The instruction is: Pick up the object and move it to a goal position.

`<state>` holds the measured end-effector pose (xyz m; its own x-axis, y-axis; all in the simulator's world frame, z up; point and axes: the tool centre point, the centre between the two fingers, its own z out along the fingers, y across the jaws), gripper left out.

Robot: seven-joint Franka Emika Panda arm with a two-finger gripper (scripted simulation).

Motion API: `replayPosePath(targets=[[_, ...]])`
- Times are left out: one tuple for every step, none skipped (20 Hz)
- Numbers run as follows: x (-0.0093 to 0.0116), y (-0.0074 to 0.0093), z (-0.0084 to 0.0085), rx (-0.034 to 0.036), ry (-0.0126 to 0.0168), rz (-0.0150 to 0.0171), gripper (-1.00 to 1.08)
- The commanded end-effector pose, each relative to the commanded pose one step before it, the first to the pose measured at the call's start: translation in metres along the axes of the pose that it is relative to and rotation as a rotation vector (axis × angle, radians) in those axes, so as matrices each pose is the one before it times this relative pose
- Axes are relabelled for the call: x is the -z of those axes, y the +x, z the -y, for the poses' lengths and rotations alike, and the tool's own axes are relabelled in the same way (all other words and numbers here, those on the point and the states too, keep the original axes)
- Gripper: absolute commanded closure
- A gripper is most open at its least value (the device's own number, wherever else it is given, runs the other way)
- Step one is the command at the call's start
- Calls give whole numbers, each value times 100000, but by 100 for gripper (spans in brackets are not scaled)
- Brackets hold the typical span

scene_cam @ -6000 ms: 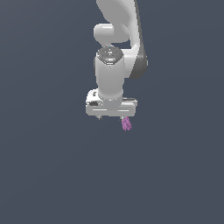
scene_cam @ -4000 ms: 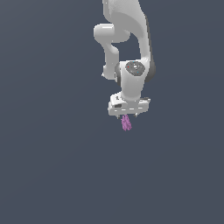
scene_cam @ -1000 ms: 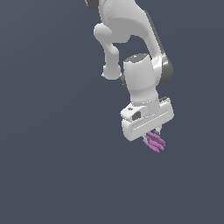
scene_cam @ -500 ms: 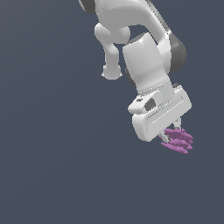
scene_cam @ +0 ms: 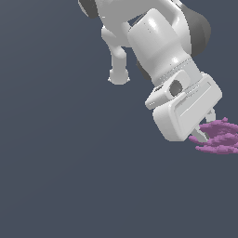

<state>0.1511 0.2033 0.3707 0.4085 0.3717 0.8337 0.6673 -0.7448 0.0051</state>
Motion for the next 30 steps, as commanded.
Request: replayPosePath(targets=[[818, 1834, 285, 2627, 1429, -4553, 108], [300, 703, 114, 1014, 580, -1739, 108], [298, 700, 115, 1013, 582, -1734, 108], [297, 700, 117, 1014, 586, -1732, 108], [296, 699, 118, 1015, 589, -1730, 108], [295, 698, 120, 1016, 595, -1729, 108], [291, 692, 123, 1012, 600, -1718, 108], [276, 662, 122, 972, 585, -1643, 108], [261, 630, 119, 928, 565, -1566, 108], [248, 599, 114, 883, 540, -1489, 108], [234, 566, 108, 835, 510, -1407, 108], [219, 533, 103, 789, 486, -1326, 108], [203, 500, 103, 744, 471, -1246, 108], [185, 463, 102, 697, 458, -1162, 108], [167, 426, 101, 648, 443, -1076, 108], [153, 397, 100, 607, 427, -1003, 108], [140, 366, 94, 563, 401, -930, 108], [128, 337, 88, 518, 371, -854, 108], [116, 304, 79, 469, 336, -773, 108], [102, 270, 71, 417, 301, -687, 108], [89, 238, 64, 366, 266, -602, 108], [74, 198, 54, 310, 230, -509, 108], [60, 165, 50, 257, 199, -422, 108], [44, 126, 42, 200, 165, -327, 108], [28, 88, 35, 144, 133, -233, 108], [13, 51, 30, 88, 103, -141, 108], [-4, 9, 21, 29, 68, -42, 108], [-20, -28, 17, -26, 39, 50, 108], [-40, -72, 7, -88, 5, 153, 108], [-37, -80, 5, -110, -22, 187, 108]])
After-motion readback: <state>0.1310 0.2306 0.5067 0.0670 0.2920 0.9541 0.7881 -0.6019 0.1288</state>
